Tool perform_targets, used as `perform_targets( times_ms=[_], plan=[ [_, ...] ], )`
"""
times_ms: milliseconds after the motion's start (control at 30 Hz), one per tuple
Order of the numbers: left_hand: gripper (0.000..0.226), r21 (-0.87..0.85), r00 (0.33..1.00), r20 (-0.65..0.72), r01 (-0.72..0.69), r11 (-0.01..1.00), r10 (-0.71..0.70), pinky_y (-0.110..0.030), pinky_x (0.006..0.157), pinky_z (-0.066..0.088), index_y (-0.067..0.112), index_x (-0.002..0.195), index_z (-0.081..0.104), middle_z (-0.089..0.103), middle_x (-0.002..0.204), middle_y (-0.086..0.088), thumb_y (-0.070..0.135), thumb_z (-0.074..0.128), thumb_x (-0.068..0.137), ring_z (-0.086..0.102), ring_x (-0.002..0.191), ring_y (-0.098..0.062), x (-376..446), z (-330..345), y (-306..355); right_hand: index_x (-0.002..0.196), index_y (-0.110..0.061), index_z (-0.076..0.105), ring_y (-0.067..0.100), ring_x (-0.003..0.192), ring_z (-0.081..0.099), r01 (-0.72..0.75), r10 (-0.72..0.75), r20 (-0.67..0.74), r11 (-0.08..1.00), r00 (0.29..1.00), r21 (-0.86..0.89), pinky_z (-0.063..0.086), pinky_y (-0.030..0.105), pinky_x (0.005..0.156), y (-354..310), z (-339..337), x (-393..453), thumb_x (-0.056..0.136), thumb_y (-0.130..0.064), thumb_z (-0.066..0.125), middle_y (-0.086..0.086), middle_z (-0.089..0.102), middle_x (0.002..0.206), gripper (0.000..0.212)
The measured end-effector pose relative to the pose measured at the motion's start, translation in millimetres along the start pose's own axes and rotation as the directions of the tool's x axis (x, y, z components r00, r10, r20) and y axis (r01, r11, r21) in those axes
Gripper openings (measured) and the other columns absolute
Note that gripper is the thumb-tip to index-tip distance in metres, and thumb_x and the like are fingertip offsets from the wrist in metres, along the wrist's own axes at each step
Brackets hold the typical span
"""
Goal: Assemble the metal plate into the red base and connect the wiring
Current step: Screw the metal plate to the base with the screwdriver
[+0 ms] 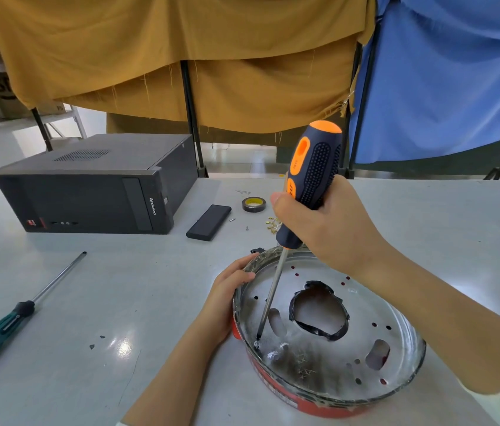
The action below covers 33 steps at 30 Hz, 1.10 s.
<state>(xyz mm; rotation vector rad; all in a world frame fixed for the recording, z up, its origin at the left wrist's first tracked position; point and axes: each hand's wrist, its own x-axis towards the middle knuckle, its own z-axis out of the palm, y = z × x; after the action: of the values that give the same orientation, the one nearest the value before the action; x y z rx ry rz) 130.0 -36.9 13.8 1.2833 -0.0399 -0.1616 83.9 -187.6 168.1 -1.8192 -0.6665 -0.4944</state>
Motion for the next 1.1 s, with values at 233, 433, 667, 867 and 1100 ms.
perform_targets(
  times_ms=[233, 433, 667, 867, 1100],
  plan=[
    [0.052, -0.006, 1.000, 0.013, -0.005, 1.000, 0.005, -0.032, 0.078, 0.057, 0.010, 0.122, 0.065, 0.070, 0.117, -0.015, 0.015, 0.057, 0.071, 0.065, 0.110, -0.032, 0.7, -0.4, -0.5, 0.064, -0.004, 0.035, 0.010, 0.046, 0.031, -0.007, 0.007, 0.011, 1.000, 1.000, -0.002, 0.029, 0.020, 0.046, 0.3, 0.9, -1.3, 0.079, -0.023, 0.057, -0.003, 0.032, 0.047, 0.033],
    [0.051, -0.009, 1.000, 0.014, -0.008, 1.000, 0.008, -0.037, 0.085, 0.056, 0.008, 0.124, 0.064, 0.068, 0.120, -0.017, 0.010, 0.055, 0.073, 0.064, 0.113, -0.034, 1.1, -0.3, -2.1, 0.064, -0.003, 0.035, 0.005, 0.045, 0.032, 0.001, -0.002, 0.084, 1.000, 0.996, 0.004, 0.028, 0.013, 0.043, -2.0, 2.5, 0.5, 0.079, -0.020, 0.056, -0.003, 0.033, 0.046, 0.031],
    [0.052, 0.008, 1.000, 0.020, -0.022, 1.000, 0.022, -0.046, 0.098, 0.051, 0.007, 0.127, 0.061, 0.065, 0.124, -0.018, 0.010, 0.054, 0.076, 0.061, 0.116, -0.035, 0.5, 0.7, -2.2, 0.062, -0.005, 0.035, 0.003, 0.044, 0.032, -0.028, 0.035, 0.246, 0.999, 0.969, -0.032, 0.027, 0.009, 0.043, -7.2, 2.0, 4.5, 0.081, -0.018, 0.054, -0.009, 0.036, 0.042, 0.030],
    [0.057, -0.005, 1.000, 0.015, -0.027, 1.000, 0.027, -0.054, 0.107, 0.041, 0.003, 0.129, 0.058, 0.061, 0.128, -0.023, 0.011, 0.052, 0.072, 0.055, 0.122, -0.040, 1.2, 1.3, -2.8, 0.073, 0.007, 0.046, 0.029, 0.058, 0.041, -0.040, 0.067, 0.345, 0.996, 0.936, -0.083, 0.040, 0.041, 0.055, -14.2, 2.6, 9.2, 0.072, -0.028, 0.055, 0.010, 0.046, 0.057, 0.036],
    [0.053, -0.027, 1.000, 0.015, -0.024, 0.999, 0.025, -0.051, 0.102, 0.046, 0.004, 0.123, 0.062, 0.066, 0.121, -0.020, 0.010, 0.055, 0.071, 0.060, 0.117, -0.039, 2.8, 0.6, -5.2, 0.056, -0.016, 0.040, 0.005, 0.047, 0.049, -0.075, 0.148, 0.280, 0.964, 0.949, -0.254, 0.038, 0.025, 0.054, -21.5, 13.3, 14.1, 0.080, -0.031, 0.058, -0.006, 0.054, 0.050, 0.034]
  ],
)
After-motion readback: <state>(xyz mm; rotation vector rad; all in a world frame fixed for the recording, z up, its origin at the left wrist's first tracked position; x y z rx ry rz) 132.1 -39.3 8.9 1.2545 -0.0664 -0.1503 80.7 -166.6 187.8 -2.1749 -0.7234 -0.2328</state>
